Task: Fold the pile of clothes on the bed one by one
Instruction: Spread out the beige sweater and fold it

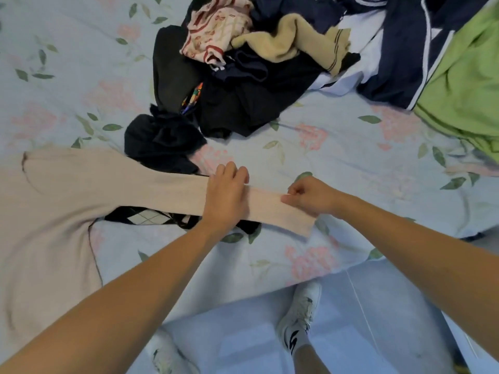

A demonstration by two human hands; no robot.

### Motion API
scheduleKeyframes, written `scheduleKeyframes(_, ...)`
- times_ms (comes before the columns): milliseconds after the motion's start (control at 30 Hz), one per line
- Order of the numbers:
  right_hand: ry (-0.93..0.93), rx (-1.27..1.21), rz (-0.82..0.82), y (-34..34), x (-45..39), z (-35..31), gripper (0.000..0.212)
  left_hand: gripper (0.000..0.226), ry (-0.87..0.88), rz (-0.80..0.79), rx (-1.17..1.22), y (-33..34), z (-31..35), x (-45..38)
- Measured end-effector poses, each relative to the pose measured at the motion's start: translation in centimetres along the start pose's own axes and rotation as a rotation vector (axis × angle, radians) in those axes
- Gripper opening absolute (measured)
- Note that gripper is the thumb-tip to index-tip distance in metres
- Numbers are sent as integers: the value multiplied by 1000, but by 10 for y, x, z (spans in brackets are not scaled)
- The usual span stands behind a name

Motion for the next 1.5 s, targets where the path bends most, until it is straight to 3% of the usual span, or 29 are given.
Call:
scheduleKeyframes(67, 20, -203, -3, 2, 7, -2, 30, 27, -1, -46, 332, 11, 16, 24)
scheduleKeyframes(133, 52, -402, -39, 11, 17, -11, 11, 54, -35, -211, 584, 33, 33, 50)
scheduleKeyframes(233, 48, -630, -126, 27, 28, -32, 22, 81, -194, -361, 836, 60, 42, 79)
scheduleKeyframes(300, 23, -649, -185, 35, 33, -47, 25, 72, -237, -352, 876, 65, 40, 84)
scheduleKeyframes(400, 9, -514, -165, 36, 33, -55, 24, 16, -290, -273, 868, 61, 25, 87)
scheduleKeyframes(533, 21, -390, -33, 30, 21, -49, 22, 16, -323, -225, 846, 51, 8, 92)
scheduleKeyframes(700, 4, 230, 301, 16, 13, -51, 26, 22, -196, -305, 814, 50, 4, 107)
scheduleKeyframes(867, -221, 338, 238, 49, 10, -103, 29, 31, -351, -160, 771, 19, -47, 139)
scheduleKeyframes(1200, -431, 524, 128, 168, -34, -292, 43, 57, -546, 133, 579, -85, -231, 199)
scheduleKeyframes(1333, -522, 577, 110, 254, -80, -376, 42, 58, -622, 184, 484, -110, -341, 247)
scheduleKeyframes(1500, -592, 621, 26, 387, -143, -485, 51, 60, -745, 209, 534, -135, -496, 319)
Point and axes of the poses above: each hand's wrist, its own x-axis away from the middle knuckle, its own y-axis out of the palm, z = x × y, the point moved 10 cm from there along -x, towards the middle knuckle, and after that the axes turned 5 degrees about -z, right-handed, at the moved point
